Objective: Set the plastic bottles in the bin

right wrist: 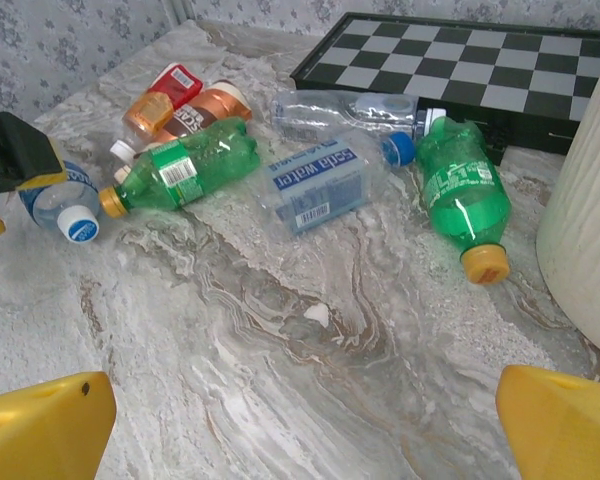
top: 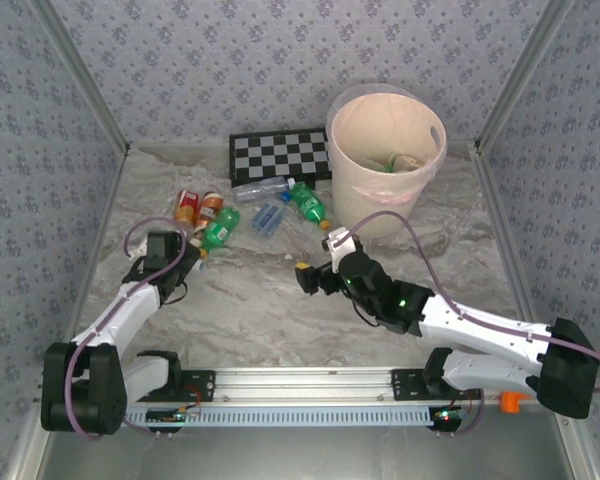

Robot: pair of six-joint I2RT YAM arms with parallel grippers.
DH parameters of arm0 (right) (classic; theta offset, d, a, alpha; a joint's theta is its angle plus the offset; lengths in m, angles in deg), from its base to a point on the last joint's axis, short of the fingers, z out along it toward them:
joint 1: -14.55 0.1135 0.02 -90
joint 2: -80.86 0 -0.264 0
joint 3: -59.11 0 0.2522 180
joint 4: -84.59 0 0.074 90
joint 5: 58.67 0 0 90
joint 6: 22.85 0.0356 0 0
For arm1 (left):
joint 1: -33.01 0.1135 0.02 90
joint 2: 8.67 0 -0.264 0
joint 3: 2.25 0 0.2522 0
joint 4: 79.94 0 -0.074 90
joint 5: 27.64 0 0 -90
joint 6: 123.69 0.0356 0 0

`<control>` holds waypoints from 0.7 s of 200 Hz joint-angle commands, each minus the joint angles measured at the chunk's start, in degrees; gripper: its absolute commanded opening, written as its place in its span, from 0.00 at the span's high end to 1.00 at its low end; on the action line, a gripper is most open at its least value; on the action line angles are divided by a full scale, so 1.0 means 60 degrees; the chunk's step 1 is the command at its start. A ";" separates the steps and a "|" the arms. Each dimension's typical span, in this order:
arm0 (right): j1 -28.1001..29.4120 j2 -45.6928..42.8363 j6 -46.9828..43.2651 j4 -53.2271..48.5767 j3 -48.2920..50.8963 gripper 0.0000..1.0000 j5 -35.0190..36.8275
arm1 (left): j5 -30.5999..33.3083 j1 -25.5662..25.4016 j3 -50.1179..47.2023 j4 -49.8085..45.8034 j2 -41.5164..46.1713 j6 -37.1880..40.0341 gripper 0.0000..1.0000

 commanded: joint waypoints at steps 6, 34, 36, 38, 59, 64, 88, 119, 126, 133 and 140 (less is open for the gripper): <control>0.0071 -0.0275 0.0206 -0.0068 0.0171 0.00 0.0206 | -0.0170 0.0567 0.0265 0.0283 -0.0289 0.0103 0.09; 0.0062 -0.0438 0.0217 -0.0177 0.0213 0.00 0.0266 | -0.0009 0.1009 0.0742 0.0360 -0.0874 0.0325 0.07; 0.0069 -0.0450 0.0213 -0.0181 0.0221 0.00 0.0277 | 0.0008 0.1056 0.0764 0.0354 -0.0932 0.0339 0.06; 0.0064 -0.0460 0.0220 -0.0189 0.0222 0.00 0.0291 | 0.0005 0.1090 0.0817 0.0345 -0.0994 0.0354 0.06; 0.0064 -0.0562 0.0206 -0.0242 0.0206 0.00 0.0312 | -0.0153 0.1540 0.1248 0.0415 -0.1663 0.0472 0.05; 0.0071 -0.0581 0.0202 -0.0259 0.0213 0.00 0.0322 | -0.0243 0.1638 0.1345 0.0476 -0.1812 0.0487 0.05; 0.0064 -0.0558 0.0201 -0.0318 0.0155 0.00 0.0324 | -0.0528 0.1788 0.1613 0.0826 -0.2443 0.0453 0.05; 0.0068 -0.0542 0.0234 -0.0350 0.0137 0.01 0.0328 | -0.0856 0.1787 0.1818 0.1039 -0.3221 0.0374 0.05; 0.0072 -0.0542 0.0228 -0.0356 0.0151 0.00 0.0338 | -0.0946 0.1798 0.1840 0.1116 -0.3377 0.0388 0.05; 0.0072 -0.0549 0.0240 -0.0377 0.0153 0.01 0.0330 | -0.0997 0.1810 0.1877 0.1118 -0.3482 0.0366 0.05; 0.0072 -0.0549 0.0252 -0.0374 0.0152 0.00 0.0332 | -0.1055 0.1815 0.1890 0.1129 -0.3587 0.0351 0.05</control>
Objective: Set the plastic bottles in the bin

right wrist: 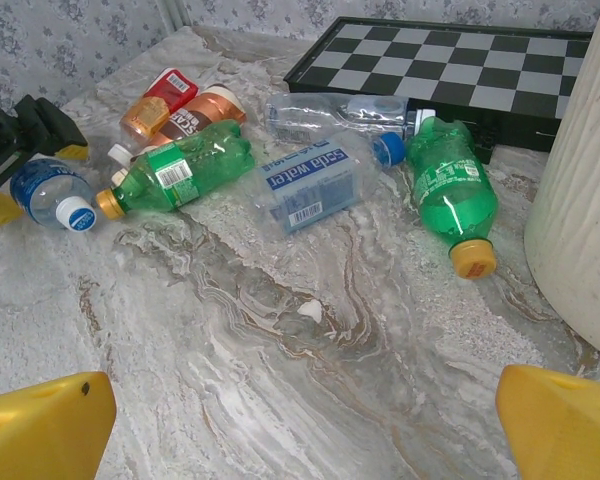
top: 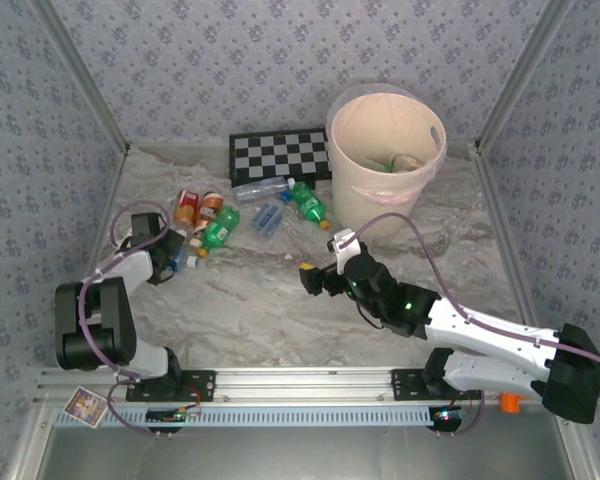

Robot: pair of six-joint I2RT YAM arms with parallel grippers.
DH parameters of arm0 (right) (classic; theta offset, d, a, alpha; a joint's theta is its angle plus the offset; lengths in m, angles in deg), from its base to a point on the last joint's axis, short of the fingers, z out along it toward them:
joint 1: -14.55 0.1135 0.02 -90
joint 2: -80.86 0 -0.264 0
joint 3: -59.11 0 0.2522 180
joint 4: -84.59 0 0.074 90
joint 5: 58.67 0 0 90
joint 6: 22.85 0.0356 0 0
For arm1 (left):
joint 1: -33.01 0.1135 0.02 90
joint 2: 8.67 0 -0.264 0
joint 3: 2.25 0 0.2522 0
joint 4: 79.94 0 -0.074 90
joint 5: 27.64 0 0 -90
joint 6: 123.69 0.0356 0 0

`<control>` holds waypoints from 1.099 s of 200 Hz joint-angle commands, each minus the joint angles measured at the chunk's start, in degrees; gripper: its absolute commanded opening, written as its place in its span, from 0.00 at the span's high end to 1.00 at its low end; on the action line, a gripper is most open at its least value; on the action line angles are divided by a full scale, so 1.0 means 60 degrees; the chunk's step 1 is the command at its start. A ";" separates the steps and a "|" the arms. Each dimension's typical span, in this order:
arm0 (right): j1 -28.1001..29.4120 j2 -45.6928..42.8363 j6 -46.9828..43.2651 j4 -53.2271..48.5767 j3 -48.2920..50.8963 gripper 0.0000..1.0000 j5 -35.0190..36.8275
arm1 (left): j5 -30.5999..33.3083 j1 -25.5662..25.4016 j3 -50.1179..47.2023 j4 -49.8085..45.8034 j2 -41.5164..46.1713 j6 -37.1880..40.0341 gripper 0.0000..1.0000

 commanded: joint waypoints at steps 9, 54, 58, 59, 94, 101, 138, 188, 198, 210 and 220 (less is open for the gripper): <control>0.0065 -0.0137 0.0213 -0.0226 0.0010 0.00 0.0262 | -0.0457 0.0055 0.0338 0.0262 -0.0381 0.0020 0.05; 0.0083 -0.0337 0.0358 -0.0279 0.0230 0.01 0.0335 | -0.0380 0.0079 0.0392 0.0054 -0.0232 -0.0010 0.17; 0.0083 -0.0358 0.0358 -0.0295 0.0246 0.00 0.0347 | -0.0342 0.0077 0.0389 0.0001 -0.0143 -0.0010 0.18; 0.0075 -0.0365 0.0365 -0.0298 0.0246 0.00 0.0349 | -0.0325 0.0071 0.0383 -0.0011 -0.0116 -0.0010 0.19; 0.0081 -0.0591 0.0414 -0.0315 0.0418 0.01 0.0453 | -0.0074 0.0072 0.0022 -0.0191 0.1150 -0.0147 0.33; 0.0082 -0.0605 0.0417 -0.0300 0.0423 0.00 0.0468 | -0.0075 0.0079 -0.0063 -0.0219 0.1448 -0.0163 0.34; 0.0075 -0.0586 0.0432 -0.0129 0.0496 0.00 0.0453 | -0.0151 0.0027 -0.0283 -0.0683 0.2943 -0.0161 0.33; 0.0080 -0.1114 0.0205 -0.0383 0.0465 0.00 0.0790 | -0.0192 -0.0940 0.0165 -0.0936 0.4506 0.0255 0.32; 0.0083 -0.1412 0.0099 -0.0598 0.0425 0.00 0.1000 | -0.0170 -0.1205 0.0366 -0.0924 0.4663 0.0324 0.32; 0.0082 -0.1890 -0.0011 -0.0941 0.0423 0.01 0.1220 | -0.0150 -0.1594 0.0590 -0.0816 0.4812 0.0391 0.32; 0.0061 -0.2345 -0.0121 -0.1145 0.0458 0.00 0.1414 | 0.0002 -0.1979 0.0773 -0.0756 0.4911 0.0449 0.32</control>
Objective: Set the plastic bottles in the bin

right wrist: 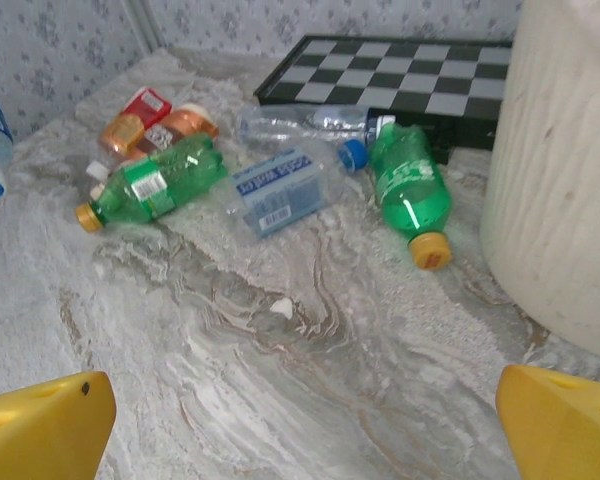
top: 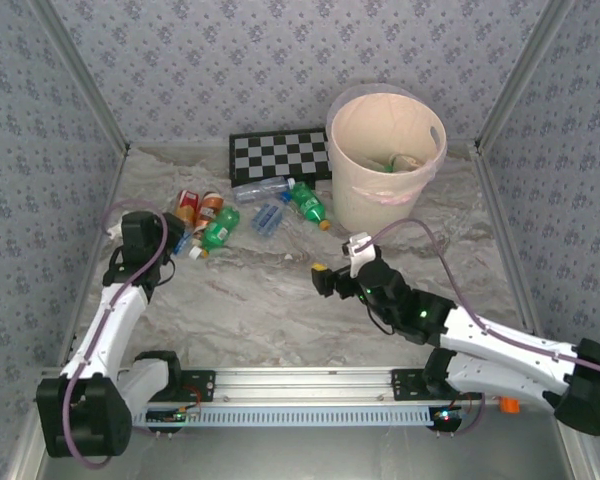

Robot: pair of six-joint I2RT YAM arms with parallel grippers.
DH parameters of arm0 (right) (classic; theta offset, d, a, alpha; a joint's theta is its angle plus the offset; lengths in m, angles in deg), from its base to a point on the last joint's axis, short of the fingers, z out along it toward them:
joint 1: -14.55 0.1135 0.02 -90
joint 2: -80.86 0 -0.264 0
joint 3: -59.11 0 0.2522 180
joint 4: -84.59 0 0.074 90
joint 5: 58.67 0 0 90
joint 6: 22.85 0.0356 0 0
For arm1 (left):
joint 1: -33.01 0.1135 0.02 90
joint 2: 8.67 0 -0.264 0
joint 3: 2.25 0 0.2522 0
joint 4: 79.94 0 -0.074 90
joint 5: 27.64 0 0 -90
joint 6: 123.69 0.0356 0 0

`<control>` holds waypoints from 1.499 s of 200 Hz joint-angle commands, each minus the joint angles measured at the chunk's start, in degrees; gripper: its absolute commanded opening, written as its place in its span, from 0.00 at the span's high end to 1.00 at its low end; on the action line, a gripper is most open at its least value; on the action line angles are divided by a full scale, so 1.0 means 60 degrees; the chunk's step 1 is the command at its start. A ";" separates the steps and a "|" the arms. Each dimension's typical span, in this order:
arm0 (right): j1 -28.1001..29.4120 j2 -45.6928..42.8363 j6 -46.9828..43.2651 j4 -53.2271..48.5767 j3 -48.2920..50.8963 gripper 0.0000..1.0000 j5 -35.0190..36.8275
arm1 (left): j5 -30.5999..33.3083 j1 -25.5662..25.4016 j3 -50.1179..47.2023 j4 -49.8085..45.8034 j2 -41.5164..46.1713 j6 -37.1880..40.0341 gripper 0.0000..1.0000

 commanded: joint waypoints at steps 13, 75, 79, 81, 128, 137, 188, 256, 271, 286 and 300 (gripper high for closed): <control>0.0023 -0.1585 -0.0388 -0.0923 0.0011 0.00 0.1018 | 0.0501 -0.1220 0.1160 0.0131 0.0392 0.0476 0.32; -0.0121 -0.4294 -0.0567 -0.2338 0.0262 0.00 0.1906 | 0.0756 -0.3646 0.2782 0.1378 -0.0535 0.1263 0.31; -0.0132 -0.4393 -0.0555 -0.2371 0.0303 0.00 0.1926 | 0.0741 -0.3799 0.2938 0.1431 -0.0667 0.1341 0.31; -0.0136 -0.4449 -0.0553 -0.2390 0.0310 0.00 0.1944 | 0.0739 -0.3865 0.3016 0.1449 -0.0757 0.1382 0.31; -0.0189 -0.4840 -0.0378 -0.2666 0.0512 0.00 0.1911 | 0.0695 -0.5182 0.5133 0.1938 -0.2411 0.2168 0.31; -0.0189 -0.4872 -0.0369 -0.2697 0.0516 0.00 0.1918 | 0.0697 -0.5399 0.5531 0.2003 -0.2726 0.2320 0.31; -0.0209 -0.5653 -0.0268 -0.3035 0.0762 0.00 0.1880 | 0.0620 -0.6564 0.8301 0.1995 -0.4771 0.3757 0.31; -0.0210 -0.7073 -0.0066 -0.3825 0.0824 0.00 0.2055 | 0.0043 -0.7303 1.1994 0.1270 -0.7749 0.5166 0.32; -0.0210 -0.7171 -0.0056 -0.3838 0.0839 0.00 0.2042 | 0.0138 -0.7468 1.2883 0.1123 -0.8360 0.5580 0.32; -0.0210 -0.7169 -0.0044 -0.3800 0.0861 0.00 0.2019 | 0.0144 -0.7565 1.3752 0.0858 -0.9030 0.5922 0.32; -0.0211 -0.7172 -0.0042 -0.3784 0.0868 0.00 0.1981 | 0.0157 -0.7595 1.5006 0.0210 -0.9739 0.6030 0.32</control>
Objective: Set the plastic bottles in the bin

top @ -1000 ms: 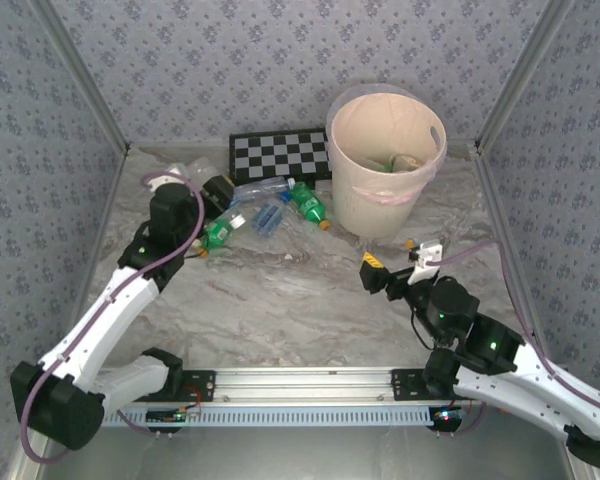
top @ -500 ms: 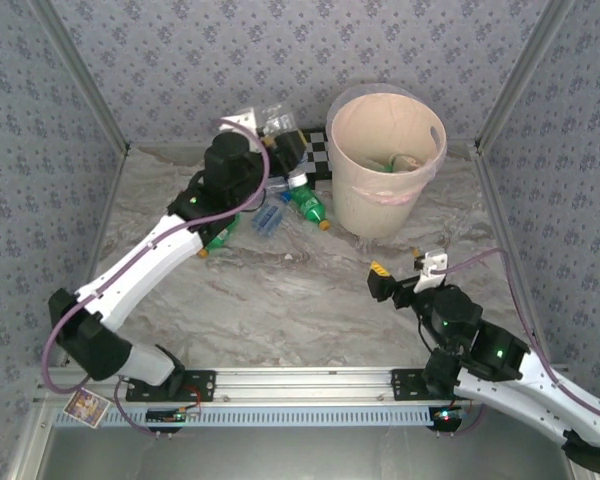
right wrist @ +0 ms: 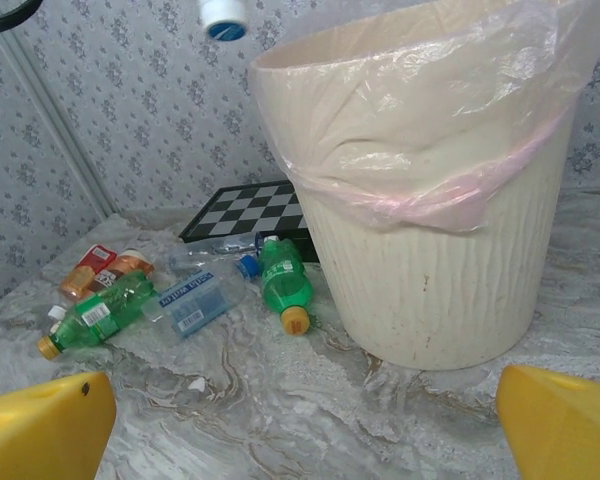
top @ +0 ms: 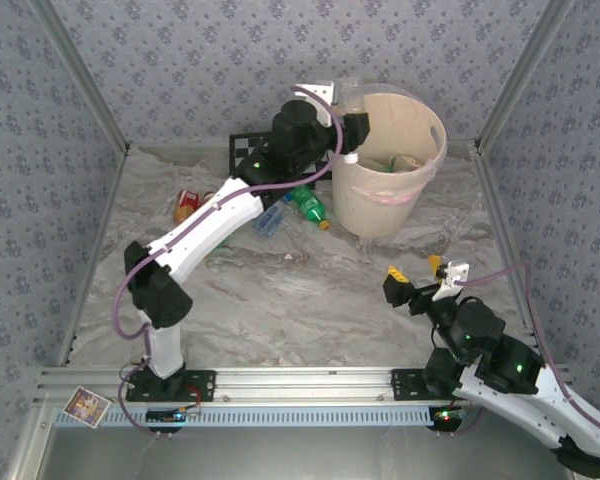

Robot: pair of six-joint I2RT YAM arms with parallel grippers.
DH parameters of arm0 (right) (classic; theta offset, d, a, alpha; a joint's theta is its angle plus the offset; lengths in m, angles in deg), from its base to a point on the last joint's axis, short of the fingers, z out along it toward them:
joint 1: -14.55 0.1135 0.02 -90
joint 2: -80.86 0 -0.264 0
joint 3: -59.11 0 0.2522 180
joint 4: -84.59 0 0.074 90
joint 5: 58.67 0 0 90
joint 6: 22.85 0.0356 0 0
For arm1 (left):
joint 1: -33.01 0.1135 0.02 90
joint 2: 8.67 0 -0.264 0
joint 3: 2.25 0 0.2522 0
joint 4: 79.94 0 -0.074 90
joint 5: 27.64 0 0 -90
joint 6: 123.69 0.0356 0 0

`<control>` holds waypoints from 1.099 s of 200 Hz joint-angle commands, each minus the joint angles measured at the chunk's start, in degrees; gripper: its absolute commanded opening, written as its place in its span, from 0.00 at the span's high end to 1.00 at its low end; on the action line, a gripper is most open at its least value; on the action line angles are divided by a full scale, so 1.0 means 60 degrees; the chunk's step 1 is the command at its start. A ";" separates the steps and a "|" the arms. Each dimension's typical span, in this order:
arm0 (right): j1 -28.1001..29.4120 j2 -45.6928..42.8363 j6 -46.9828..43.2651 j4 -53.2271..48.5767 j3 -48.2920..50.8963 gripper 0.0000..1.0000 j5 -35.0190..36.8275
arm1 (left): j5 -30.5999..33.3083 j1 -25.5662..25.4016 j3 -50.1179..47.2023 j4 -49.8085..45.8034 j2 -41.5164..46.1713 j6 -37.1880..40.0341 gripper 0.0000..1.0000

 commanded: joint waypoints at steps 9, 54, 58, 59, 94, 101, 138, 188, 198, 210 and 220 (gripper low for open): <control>-0.0035 -0.0120 0.0173 -0.0126 0.0056 0.00 0.0159 | -0.0130 -0.0102 0.2599 -0.1167 -0.1274 0.0797 0.32; -0.0035 -0.0120 0.0224 -0.0220 0.0052 0.00 0.0183 | -0.0358 -0.0119 0.6591 -0.3568 -0.3508 0.0858 0.30; -0.0035 -0.0118 0.0222 -0.0232 0.0045 0.00 0.0186 | -0.0375 -0.0119 0.6721 -0.3649 -0.3593 0.0850 0.29; -0.0035 -0.0119 0.0220 -0.0232 0.0043 0.00 0.0179 | -0.0390 -0.0118 0.6739 -0.3669 -0.3609 0.0847 0.29; -0.0035 -0.0120 0.0310 -0.0379 0.0012 0.00 0.0182 | -0.0480 -0.0121 0.6815 -0.3878 -0.3547 0.0706 0.07; -0.0035 -0.0120 0.0322 -0.0394 0.0012 0.00 0.0161 | -0.0466 -0.0116 0.6818 -0.3943 -0.3458 0.0682 0.04; -0.0035 -0.0120 0.0404 -0.0329 0.0025 0.00 0.0146 | -0.0509 -0.0127 0.6633 -0.4315 -0.2901 0.0683 0.00; -0.0035 0.0051 0.0606 -0.0203 0.0041 0.00 -0.0007 | -0.0153 -0.0120 0.4763 -0.4251 -0.1492 0.0660 0.00; -0.0035 0.0138 0.0632 -0.0203 0.0001 0.00 -0.0045 | -0.0008 -0.0132 0.3966 -0.3949 -0.1055 0.0681 0.00; -0.0035 0.0262 0.0691 -0.0196 -0.0043 0.00 -0.0112 | 0.0157 -0.0129 0.2883 -0.3449 -0.0431 0.0725 0.00; -0.0035 0.0348 0.0725 -0.0185 -0.0084 0.00 -0.0159 | 0.0304 -0.0130 0.1775 -0.2837 0.0138 0.0778 0.00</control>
